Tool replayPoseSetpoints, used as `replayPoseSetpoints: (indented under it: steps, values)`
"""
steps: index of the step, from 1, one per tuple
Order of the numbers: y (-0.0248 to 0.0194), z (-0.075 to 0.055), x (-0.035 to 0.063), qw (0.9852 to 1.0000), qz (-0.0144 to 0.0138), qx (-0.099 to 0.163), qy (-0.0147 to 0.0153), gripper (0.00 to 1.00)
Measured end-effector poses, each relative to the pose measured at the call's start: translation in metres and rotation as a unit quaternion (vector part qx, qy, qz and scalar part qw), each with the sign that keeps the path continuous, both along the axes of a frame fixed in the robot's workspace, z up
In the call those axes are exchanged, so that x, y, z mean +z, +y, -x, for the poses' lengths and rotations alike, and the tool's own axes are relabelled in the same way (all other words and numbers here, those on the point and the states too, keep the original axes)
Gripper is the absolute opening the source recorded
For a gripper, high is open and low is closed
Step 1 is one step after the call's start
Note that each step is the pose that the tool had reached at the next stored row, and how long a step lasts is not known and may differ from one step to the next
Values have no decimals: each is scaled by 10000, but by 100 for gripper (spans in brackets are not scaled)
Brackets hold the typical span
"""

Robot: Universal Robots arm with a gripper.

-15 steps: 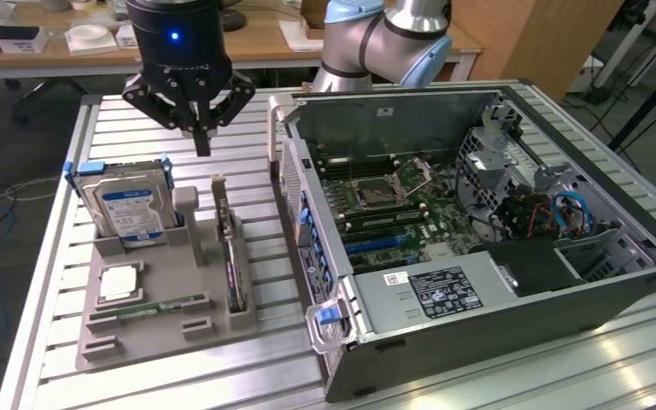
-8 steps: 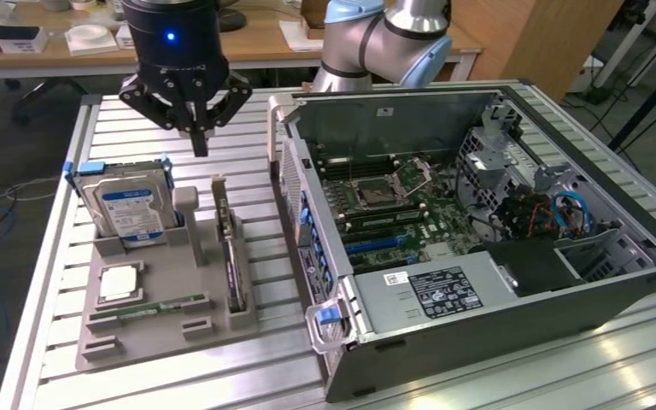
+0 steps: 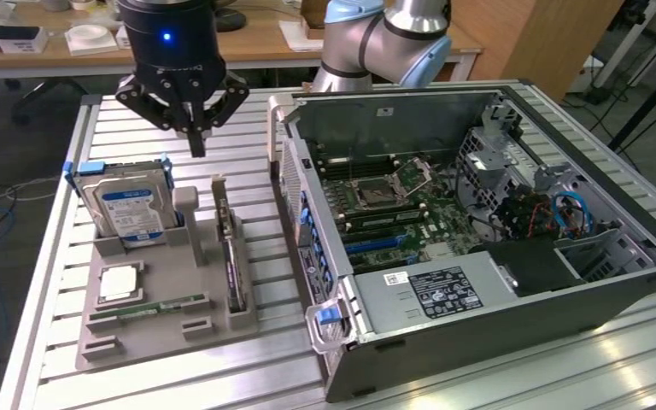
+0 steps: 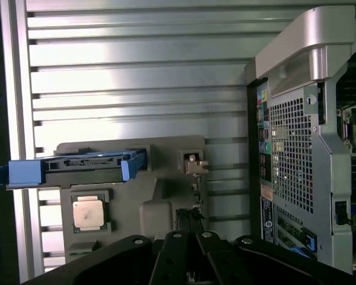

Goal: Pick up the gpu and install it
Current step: 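Reach for the gpu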

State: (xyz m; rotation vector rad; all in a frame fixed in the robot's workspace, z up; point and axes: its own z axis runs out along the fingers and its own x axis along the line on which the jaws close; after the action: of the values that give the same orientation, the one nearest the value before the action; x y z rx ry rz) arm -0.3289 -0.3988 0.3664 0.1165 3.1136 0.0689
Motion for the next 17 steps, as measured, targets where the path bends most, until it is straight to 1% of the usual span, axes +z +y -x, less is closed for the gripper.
replayPoseSetpoints:
  steps: [17]
  values:
    - [0,55,-13,10000,0,0,0,11]
